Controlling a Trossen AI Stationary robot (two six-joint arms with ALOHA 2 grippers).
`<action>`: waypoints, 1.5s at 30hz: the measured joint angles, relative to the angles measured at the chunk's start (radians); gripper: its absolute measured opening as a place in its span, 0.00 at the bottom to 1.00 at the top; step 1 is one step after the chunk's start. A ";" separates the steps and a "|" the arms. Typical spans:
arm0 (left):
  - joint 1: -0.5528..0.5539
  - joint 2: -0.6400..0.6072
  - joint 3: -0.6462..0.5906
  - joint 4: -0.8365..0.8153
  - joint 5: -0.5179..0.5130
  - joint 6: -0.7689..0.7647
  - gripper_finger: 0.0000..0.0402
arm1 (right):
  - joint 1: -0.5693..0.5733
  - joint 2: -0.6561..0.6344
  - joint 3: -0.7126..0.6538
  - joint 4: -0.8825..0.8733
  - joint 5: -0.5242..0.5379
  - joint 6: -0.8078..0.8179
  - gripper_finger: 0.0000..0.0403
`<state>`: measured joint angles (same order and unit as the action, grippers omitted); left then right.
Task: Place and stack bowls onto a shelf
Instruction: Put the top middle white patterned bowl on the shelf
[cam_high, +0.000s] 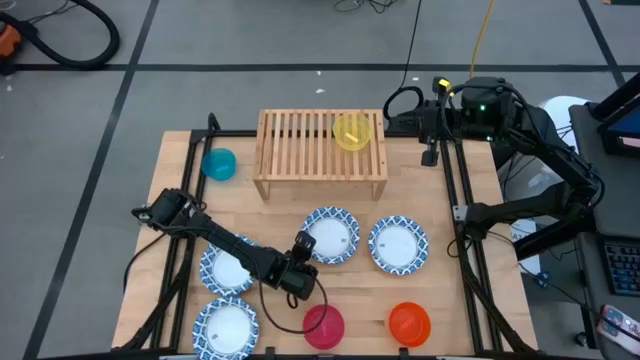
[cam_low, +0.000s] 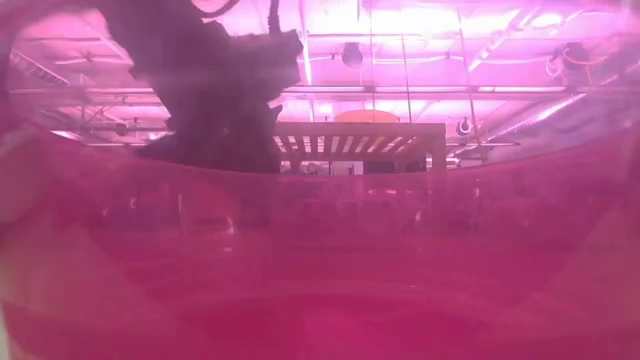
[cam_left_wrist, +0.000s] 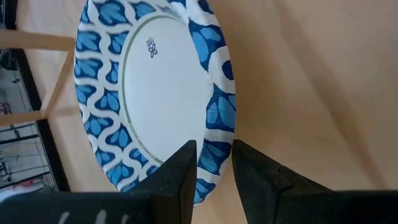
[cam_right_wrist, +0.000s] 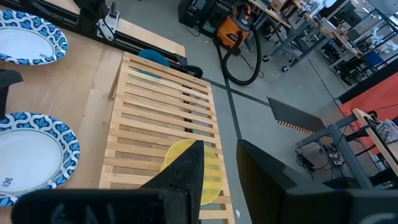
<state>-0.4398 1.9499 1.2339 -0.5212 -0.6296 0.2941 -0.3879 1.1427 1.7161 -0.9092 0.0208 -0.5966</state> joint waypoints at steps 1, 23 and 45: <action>0.007 0.000 0.000 0.000 0.000 0.001 0.27 | 0.000 0.000 0.000 0.000 0.000 -0.001 0.22; 0.083 -0.010 0.000 -0.008 0.099 -0.048 0.01 | 0.000 0.000 0.000 0.012 0.000 -0.021 0.22; -0.059 -0.239 0.348 -0.511 -0.151 -0.351 0.00 | 0.000 -0.002 0.000 0.023 0.003 0.013 0.22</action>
<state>-0.4983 1.7112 1.5822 -1.0319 -0.7809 -0.0566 -0.3878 1.1403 1.7161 -0.8864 0.0238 -0.5838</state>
